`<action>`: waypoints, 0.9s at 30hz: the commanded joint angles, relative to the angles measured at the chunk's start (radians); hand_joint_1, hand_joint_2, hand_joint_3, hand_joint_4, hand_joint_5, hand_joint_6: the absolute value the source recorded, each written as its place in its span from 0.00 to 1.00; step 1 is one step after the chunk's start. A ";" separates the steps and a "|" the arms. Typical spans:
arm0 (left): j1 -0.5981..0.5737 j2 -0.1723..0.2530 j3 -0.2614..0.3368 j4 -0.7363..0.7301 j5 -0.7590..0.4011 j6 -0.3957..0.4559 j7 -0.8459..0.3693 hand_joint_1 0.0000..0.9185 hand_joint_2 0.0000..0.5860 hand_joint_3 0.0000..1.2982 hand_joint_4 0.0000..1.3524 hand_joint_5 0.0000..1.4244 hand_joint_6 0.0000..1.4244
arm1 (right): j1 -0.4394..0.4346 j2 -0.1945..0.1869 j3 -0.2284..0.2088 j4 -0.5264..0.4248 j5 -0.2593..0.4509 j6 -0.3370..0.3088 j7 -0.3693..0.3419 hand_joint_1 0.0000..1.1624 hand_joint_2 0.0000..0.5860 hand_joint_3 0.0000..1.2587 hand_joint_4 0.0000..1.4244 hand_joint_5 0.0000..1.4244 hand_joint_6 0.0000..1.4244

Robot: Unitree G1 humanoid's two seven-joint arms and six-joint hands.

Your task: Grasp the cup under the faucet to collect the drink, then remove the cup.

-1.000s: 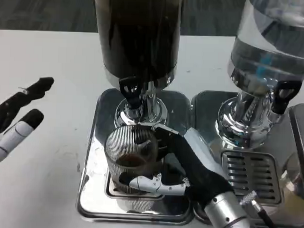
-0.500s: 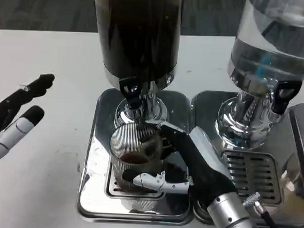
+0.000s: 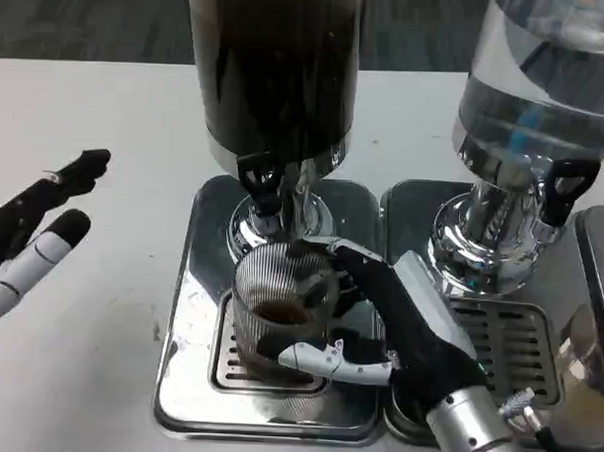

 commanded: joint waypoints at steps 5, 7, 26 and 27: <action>-0.021 0.016 -0.018 0.016 -0.008 -0.014 -0.018 0.00 0.29 0.10 0.07 0.07 0.04 | 0.028 -0.001 -0.029 -0.081 0.005 -0.006 -0.014 0.61 0.38 0.33 0.33 0.39 0.42; -0.022 0.016 -0.020 0.018 -0.007 -0.015 -0.019 0.00 0.29 0.10 0.07 0.07 0.04 | 0.033 -0.002 -0.033 -0.089 0.004 -0.003 -0.013 0.62 0.38 0.33 0.33 0.39 0.42; -0.036 0.024 -0.034 0.030 0.004 -0.023 -0.031 0.00 0.29 0.10 0.07 0.07 0.04 | 0.091 -0.014 -0.075 -0.155 -0.008 0.021 -0.012 0.62 0.38 0.34 0.34 0.40 0.44; -0.035 0.026 -0.038 0.030 0.008 -0.027 -0.031 0.00 0.29 0.10 0.07 0.07 0.04 | 0.093 -0.015 -0.077 -0.158 -0.009 0.021 -0.012 0.61 0.39 0.34 0.34 0.40 0.44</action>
